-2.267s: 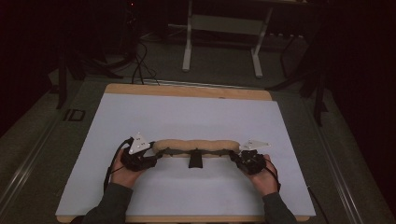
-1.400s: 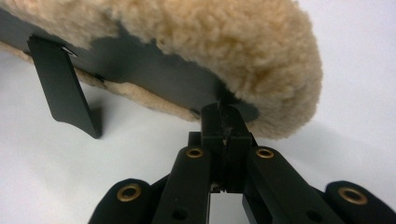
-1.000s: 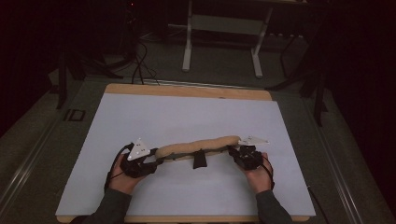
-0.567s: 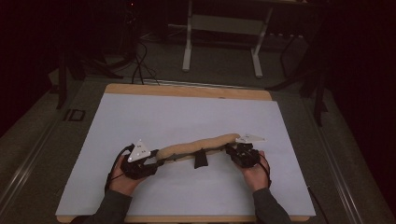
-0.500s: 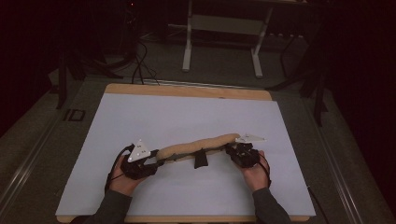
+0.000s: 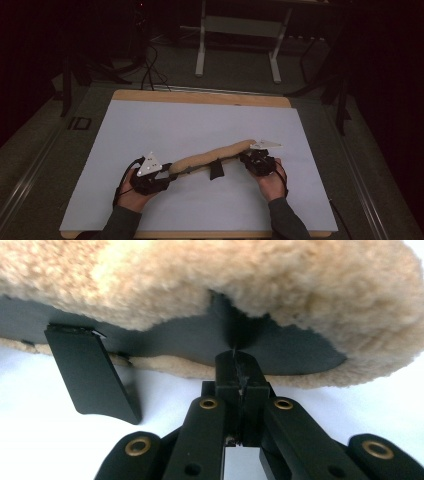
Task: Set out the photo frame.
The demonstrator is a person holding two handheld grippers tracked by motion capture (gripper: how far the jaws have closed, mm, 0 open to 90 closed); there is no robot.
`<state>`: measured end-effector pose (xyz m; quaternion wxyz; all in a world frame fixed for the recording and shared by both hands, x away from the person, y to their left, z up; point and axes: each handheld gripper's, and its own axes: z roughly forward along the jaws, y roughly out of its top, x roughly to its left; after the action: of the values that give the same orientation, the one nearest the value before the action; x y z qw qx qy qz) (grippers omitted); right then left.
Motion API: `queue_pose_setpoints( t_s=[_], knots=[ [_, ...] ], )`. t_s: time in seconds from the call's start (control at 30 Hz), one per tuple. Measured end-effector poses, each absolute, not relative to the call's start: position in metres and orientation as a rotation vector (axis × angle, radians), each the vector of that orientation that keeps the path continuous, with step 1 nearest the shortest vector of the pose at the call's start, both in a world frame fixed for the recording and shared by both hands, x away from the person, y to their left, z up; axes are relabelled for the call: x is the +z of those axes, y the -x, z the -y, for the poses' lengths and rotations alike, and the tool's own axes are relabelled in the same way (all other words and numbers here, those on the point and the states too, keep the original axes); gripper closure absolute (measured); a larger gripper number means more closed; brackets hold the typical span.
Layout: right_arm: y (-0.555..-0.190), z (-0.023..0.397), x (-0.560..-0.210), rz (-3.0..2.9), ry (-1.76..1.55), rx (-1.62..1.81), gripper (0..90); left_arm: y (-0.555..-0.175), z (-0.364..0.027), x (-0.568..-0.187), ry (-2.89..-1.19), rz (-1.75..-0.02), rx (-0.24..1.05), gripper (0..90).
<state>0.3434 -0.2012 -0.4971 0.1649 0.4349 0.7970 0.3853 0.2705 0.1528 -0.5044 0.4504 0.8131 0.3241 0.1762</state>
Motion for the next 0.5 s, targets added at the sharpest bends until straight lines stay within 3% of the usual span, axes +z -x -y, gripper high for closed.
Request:
queue_pose_setpoints(
  t_s=[0.5],
  knots=[
    [-0.351, 0.185, -0.494, -2.278, -1.255, 1.099, 89.9, -0.267, -0.145, -0.505, -2.021, -0.757, 0.413, 59.2]
  ],
)
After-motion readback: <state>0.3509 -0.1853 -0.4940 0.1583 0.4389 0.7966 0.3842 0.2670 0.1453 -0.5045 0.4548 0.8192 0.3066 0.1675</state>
